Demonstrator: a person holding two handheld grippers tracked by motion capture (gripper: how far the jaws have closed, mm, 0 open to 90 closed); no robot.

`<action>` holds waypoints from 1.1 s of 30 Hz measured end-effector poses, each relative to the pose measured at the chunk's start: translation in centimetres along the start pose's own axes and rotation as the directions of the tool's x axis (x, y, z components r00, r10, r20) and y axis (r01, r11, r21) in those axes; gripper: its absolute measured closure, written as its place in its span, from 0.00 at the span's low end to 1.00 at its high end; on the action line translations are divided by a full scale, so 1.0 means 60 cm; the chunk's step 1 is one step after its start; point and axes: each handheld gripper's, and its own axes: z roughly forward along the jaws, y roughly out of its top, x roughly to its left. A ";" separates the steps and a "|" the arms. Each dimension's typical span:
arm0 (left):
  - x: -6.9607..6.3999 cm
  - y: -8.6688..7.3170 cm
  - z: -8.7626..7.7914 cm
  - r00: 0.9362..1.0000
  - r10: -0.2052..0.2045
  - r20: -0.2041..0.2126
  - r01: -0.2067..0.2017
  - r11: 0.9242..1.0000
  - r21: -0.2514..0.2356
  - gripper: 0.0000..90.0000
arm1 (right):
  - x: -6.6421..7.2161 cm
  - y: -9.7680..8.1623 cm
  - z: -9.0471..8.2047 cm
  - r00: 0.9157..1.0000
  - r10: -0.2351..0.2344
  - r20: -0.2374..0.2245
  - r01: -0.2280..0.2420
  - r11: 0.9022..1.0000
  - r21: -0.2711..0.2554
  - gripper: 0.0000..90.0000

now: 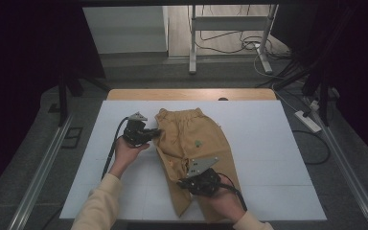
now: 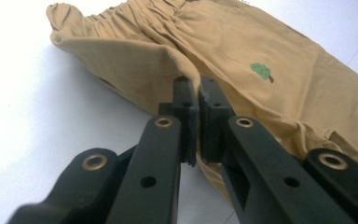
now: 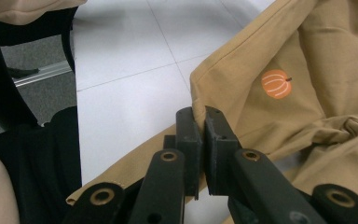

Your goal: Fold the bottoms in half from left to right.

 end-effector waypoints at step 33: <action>-0.014 0.024 0.015 1.000 0.024 0.018 -0.024 1.000 0.011 0.96 | -0.017 -0.022 -0.039 0.998 0.043 0.043 -0.042 0.999 -0.020 0.95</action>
